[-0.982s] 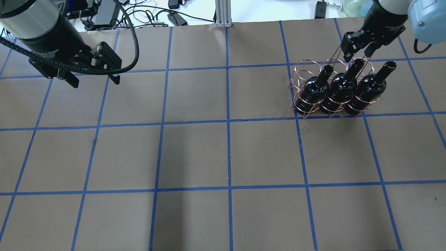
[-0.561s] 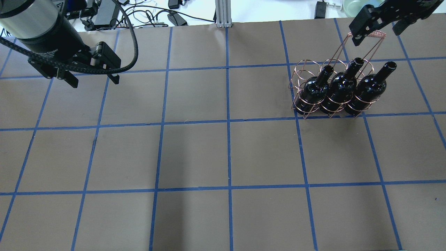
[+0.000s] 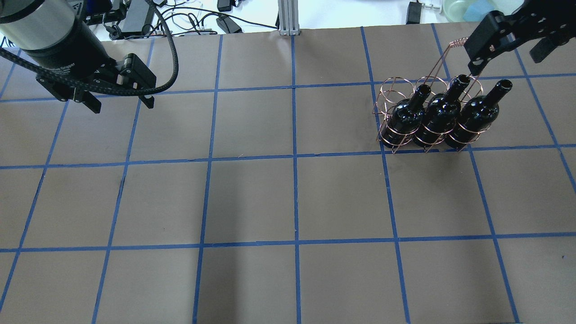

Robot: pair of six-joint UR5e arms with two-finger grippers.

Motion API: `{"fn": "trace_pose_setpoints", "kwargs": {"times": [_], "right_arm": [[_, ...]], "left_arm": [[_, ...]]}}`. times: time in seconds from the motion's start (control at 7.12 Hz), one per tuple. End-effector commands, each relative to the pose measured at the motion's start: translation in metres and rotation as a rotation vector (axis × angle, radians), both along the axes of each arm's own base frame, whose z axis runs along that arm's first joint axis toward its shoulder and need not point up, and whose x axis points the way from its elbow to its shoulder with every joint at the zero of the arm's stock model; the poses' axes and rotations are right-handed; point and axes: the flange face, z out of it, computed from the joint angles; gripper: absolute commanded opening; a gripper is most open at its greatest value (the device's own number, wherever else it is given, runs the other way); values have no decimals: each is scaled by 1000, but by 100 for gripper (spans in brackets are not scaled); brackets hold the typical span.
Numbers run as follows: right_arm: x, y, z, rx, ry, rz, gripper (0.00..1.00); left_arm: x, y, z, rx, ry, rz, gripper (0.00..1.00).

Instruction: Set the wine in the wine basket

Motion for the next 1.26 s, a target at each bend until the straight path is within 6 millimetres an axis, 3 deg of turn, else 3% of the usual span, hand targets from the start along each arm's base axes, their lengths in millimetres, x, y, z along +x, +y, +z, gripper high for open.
{"fn": "trace_pose_setpoints", "kwargs": {"times": [0.0, 0.28, 0.84, 1.12], "right_arm": [[68, 0, -14, 13, -44, -99, 100], [77, 3, -17, 21, -57, -214, 100], [76, 7, -40, 62, -44, -212, 100], [76, 5, -40, 57, -50, -201, 100]], "left_arm": [[1, 0, 0, 2, -5, 1, 100], [2, 0, 0, 2, -6, -2, 100], [1, 0, 0, 1, -4, -2, 100], [2, 0, 0, 1, -3, 0, 100]]}}
